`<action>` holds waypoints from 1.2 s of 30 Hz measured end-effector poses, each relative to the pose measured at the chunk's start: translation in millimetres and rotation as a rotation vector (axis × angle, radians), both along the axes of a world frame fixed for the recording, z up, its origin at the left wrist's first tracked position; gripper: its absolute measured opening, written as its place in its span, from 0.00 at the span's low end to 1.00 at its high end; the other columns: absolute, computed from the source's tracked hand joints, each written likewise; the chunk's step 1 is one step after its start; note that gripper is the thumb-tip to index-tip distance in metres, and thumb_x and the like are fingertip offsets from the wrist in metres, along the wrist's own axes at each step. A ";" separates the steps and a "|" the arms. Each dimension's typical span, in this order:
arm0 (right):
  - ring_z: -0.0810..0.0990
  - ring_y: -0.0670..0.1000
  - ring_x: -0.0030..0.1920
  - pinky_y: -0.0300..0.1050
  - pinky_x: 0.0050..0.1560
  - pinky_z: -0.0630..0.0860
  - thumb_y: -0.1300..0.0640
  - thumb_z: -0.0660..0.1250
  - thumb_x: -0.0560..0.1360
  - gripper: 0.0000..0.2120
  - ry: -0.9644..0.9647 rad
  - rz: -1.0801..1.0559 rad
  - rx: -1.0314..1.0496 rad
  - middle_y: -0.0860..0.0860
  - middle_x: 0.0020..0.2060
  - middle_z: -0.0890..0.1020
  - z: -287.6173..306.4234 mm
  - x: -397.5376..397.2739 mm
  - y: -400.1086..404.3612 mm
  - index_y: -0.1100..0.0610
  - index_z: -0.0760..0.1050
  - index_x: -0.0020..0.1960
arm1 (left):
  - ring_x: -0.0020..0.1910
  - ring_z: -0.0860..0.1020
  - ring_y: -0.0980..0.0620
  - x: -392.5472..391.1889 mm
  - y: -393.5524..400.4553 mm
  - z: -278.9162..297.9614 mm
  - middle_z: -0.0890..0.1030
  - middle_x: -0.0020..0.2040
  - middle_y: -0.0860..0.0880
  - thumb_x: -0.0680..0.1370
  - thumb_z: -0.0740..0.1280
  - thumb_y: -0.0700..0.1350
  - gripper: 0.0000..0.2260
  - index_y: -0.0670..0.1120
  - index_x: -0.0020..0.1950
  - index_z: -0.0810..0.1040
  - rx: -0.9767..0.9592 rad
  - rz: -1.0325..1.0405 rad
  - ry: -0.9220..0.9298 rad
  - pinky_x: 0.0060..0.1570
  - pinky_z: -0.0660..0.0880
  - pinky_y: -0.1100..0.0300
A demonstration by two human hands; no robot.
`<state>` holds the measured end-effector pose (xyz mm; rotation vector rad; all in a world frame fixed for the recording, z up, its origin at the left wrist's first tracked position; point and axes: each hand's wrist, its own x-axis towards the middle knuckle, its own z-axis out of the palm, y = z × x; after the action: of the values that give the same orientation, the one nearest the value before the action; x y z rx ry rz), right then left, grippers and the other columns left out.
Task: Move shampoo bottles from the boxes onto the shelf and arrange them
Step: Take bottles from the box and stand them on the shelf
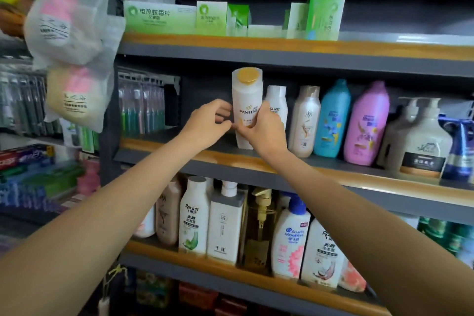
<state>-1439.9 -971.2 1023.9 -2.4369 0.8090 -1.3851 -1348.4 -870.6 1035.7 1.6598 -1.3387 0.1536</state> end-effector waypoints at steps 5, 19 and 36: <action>0.79 0.60 0.49 0.50 0.43 0.74 0.48 0.72 0.70 0.28 0.034 -0.042 -0.005 0.59 0.49 0.80 -6.9 18.7 -3.7 0.63 0.63 0.59 | 0.58 0.76 0.50 14.3 -1.4 -2.9 0.77 0.61 0.46 0.77 0.63 0.38 0.16 0.44 0.65 0.71 0.062 0.064 0.041 0.58 0.70 0.60; 0.82 0.62 0.48 0.56 0.49 0.80 0.46 0.72 0.69 0.36 0.162 -0.064 0.375 0.58 0.49 0.79 14.7 57.8 -20.6 0.62 0.57 0.65 | 0.66 0.71 0.48 21.0 -24.2 -5.9 0.72 0.68 0.47 0.79 0.58 0.37 0.21 0.46 0.72 0.65 0.257 0.072 0.003 0.61 0.66 0.60; 0.79 0.60 0.54 0.51 0.51 0.76 0.47 0.72 0.70 0.33 0.179 -0.148 0.288 0.57 0.59 0.73 10.2 40.8 -35.2 0.61 0.60 0.64 | 0.55 0.74 0.55 11.4 -24.6 -22.5 0.73 0.62 0.48 0.77 0.60 0.37 0.14 0.46 0.62 0.73 -0.032 0.173 -0.075 0.54 0.70 0.62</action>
<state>-1399.1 -1006.3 1034.1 -2.3349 1.1631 -1.0197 -1337.0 -895.2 1013.2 1.7571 -1.2402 0.3408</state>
